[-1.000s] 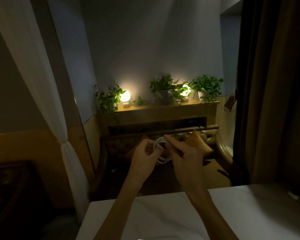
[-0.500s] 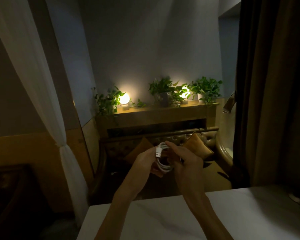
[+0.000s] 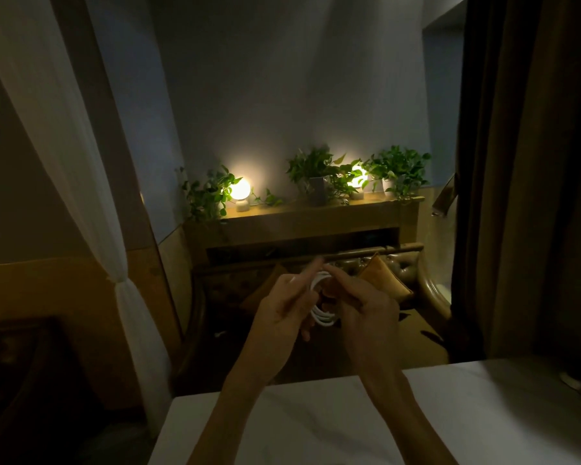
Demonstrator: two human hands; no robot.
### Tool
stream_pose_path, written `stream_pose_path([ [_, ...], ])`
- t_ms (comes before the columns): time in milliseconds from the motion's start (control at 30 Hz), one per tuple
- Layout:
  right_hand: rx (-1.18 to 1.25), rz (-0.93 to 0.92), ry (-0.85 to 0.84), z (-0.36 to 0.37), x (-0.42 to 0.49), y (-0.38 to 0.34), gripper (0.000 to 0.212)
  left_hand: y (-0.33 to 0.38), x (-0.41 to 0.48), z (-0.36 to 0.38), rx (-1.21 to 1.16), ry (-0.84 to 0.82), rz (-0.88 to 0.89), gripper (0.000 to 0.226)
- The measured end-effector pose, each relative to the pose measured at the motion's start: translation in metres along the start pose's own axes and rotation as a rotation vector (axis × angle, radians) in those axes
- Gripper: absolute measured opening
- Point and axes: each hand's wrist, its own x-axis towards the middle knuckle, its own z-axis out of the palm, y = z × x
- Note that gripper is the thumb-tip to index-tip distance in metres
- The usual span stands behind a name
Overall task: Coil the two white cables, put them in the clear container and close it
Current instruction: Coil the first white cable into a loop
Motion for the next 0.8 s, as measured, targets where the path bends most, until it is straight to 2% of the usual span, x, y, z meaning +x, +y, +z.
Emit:
stream_pose_path([
  [67,-0.088,-0.058,0.019,-0.001,-0.001,0.0,0.044,0.001,0.0,0.0,-0.124,0.098,-0.084,0.05],
  [167,-0.191,-0.104,0.037,0.0,0.0,0.003,0.043,0.005,0.002,-0.002,-0.178,0.24,-0.299,0.028],
  [267,-0.315,-0.139,0.023,0.002,-0.002,0.005,0.037,0.003,0.002,-0.003,-0.194,0.212,-0.41,0.029],
  [367,-0.302,-0.139,-0.007,0.004,-0.005,0.003,0.034,0.001,-0.005,0.001,-0.124,0.17,-0.334,0.016],
  [467,-0.222,-0.149,-0.018,0.006,-0.007,-0.001,0.034,-0.008,-0.007,0.004,-0.005,0.219,-0.243,0.006],
  [567,-0.057,-0.101,-0.047,0.005,-0.007,-0.001,0.035,-0.011,-0.007,0.006,0.069,0.223,-0.145,0.021],
  [667,0.006,-0.052,-0.111,0.002,-0.007,-0.002,0.037,-0.016,-0.006,0.005,0.138,0.128,-0.084,0.039],
  [800,0.086,0.026,-0.131,-0.001,-0.008,-0.007,0.039,-0.014,-0.003,0.005,0.238,0.044,-0.071,0.032],
])
